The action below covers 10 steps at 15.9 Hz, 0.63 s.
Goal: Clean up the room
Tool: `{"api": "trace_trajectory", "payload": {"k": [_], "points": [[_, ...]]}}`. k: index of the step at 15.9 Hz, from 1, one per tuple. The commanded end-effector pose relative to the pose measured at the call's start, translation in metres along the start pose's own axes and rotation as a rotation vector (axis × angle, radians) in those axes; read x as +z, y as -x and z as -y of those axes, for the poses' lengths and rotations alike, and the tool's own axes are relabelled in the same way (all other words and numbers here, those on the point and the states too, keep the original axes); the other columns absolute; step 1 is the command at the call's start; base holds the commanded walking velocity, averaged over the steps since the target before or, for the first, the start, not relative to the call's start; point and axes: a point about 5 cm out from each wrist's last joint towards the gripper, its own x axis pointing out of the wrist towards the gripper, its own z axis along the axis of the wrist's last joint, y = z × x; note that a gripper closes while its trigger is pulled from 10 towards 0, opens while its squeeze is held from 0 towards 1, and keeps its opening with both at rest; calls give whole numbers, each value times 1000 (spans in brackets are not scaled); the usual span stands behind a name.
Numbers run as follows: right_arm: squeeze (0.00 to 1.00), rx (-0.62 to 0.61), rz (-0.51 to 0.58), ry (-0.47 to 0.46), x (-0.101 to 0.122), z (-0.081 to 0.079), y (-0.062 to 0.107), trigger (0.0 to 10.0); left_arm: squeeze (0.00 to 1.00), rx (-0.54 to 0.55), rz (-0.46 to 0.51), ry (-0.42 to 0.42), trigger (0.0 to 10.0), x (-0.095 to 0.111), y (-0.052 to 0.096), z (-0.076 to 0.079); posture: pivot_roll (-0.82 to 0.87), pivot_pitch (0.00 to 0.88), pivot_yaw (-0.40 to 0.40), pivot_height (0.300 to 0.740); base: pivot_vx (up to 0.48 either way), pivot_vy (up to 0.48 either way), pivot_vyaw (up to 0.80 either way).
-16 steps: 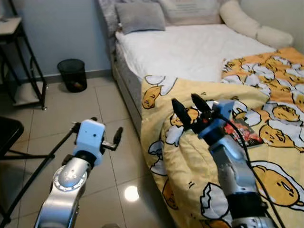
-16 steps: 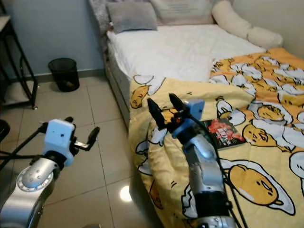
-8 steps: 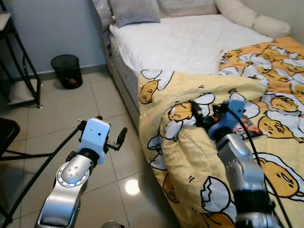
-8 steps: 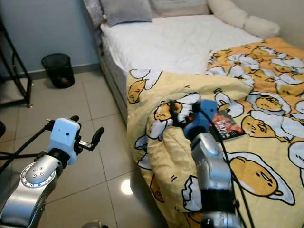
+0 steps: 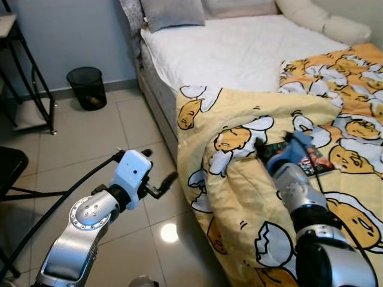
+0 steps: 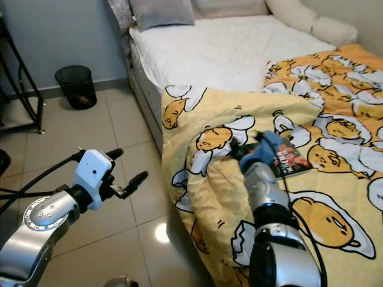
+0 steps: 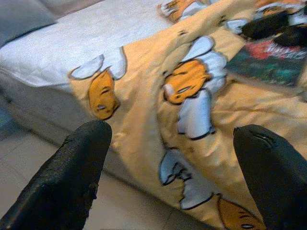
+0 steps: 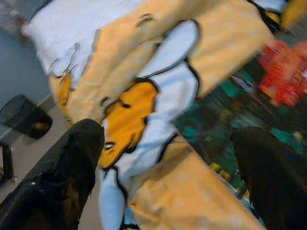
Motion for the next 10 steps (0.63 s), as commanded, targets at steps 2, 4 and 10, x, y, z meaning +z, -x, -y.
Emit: {"api": "trace_trajectory", "payload": {"k": [2, 4, 10], "points": [[1000, -78, 28, -79, 10, 15, -3, 10000, 604, -83, 20, 11, 10000, 8, 4, 8, 55, 147, -13, 740, 0, 0, 0], [761, -154, 48, -83, 15, 28, -3, 10000, 608, -121, 8, 11, 10000, 9, 11, 12, 75, 195, -2, 740, 0, 0, 0], [0, -234, 100, -140, 24, 52, 0, 10000, 604, -170, -16, 18, 10000, 15, 32, 10, 104, 299, 35, 740, 0, 0, 0]]}}
